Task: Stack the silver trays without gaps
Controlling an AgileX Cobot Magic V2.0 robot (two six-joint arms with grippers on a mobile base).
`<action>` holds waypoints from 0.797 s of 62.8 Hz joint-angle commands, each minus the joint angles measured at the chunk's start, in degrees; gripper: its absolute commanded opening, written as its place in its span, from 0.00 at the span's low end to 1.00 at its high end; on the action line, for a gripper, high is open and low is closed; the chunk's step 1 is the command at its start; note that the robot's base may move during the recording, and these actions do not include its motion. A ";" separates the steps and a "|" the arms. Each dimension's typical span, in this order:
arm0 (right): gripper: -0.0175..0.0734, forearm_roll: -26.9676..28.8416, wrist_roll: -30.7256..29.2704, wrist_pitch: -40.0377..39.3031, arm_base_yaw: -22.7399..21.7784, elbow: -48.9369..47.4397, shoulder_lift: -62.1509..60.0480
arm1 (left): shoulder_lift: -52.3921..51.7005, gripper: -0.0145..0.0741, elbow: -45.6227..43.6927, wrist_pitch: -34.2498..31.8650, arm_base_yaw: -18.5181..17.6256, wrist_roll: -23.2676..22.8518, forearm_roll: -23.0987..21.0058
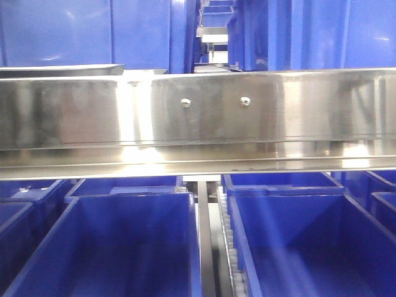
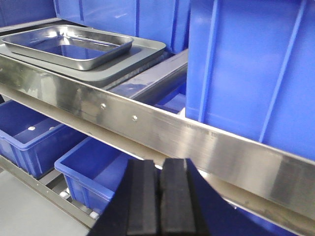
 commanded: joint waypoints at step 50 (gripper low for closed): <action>0.25 -0.83 -0.51 -4.72 0.21 -1.62 0.62 | -20.13 0.11 22.35 -19.47 11.39 7.31 -0.52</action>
